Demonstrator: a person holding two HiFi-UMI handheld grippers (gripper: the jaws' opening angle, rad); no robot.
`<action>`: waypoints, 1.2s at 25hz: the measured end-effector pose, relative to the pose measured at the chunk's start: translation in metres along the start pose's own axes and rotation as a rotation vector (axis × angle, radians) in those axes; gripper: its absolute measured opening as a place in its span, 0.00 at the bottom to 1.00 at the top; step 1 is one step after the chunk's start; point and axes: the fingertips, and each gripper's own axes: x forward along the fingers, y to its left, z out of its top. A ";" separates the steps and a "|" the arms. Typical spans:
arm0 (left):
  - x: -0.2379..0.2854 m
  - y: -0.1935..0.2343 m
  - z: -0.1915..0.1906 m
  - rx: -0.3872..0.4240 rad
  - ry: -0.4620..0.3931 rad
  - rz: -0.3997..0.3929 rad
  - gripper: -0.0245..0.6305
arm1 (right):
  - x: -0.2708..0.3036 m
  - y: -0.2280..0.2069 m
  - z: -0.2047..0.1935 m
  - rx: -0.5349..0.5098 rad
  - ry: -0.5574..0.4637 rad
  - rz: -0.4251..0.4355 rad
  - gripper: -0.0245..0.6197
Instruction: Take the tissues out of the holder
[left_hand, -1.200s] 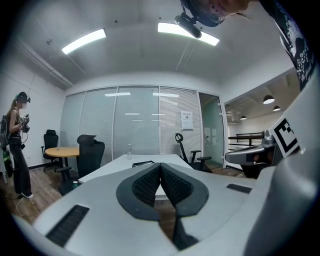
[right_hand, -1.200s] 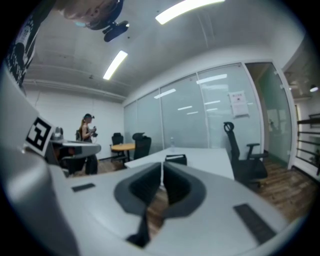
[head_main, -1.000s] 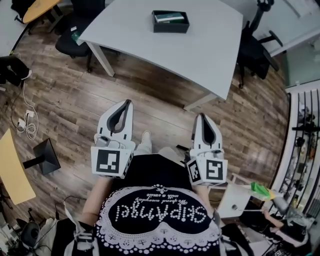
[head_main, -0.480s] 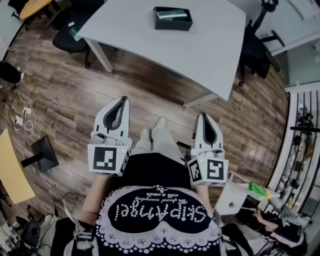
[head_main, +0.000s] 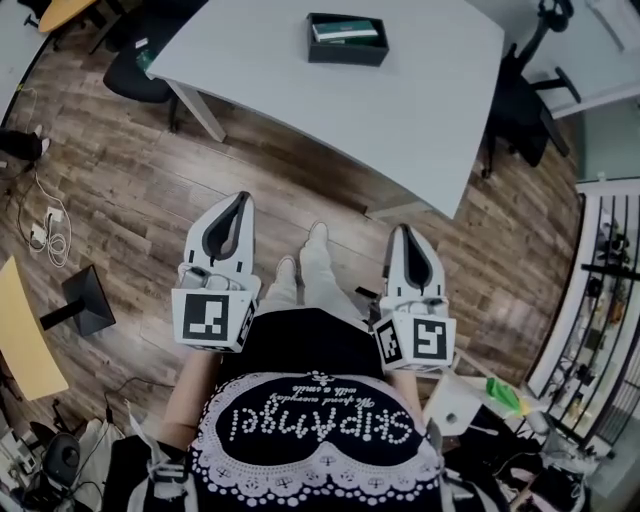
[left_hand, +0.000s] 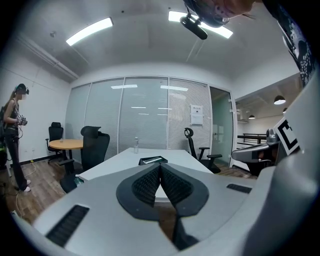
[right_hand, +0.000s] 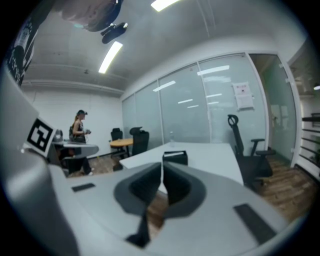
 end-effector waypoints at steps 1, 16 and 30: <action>0.009 -0.002 0.001 -0.001 0.004 -0.001 0.07 | 0.007 -0.005 0.003 0.001 -0.001 0.003 0.09; 0.123 -0.019 0.032 0.002 -0.025 0.052 0.07 | 0.099 -0.094 0.045 -0.012 -0.029 0.051 0.09; 0.151 -0.031 0.050 0.010 -0.051 0.104 0.07 | 0.121 -0.122 0.044 0.018 -0.025 0.091 0.09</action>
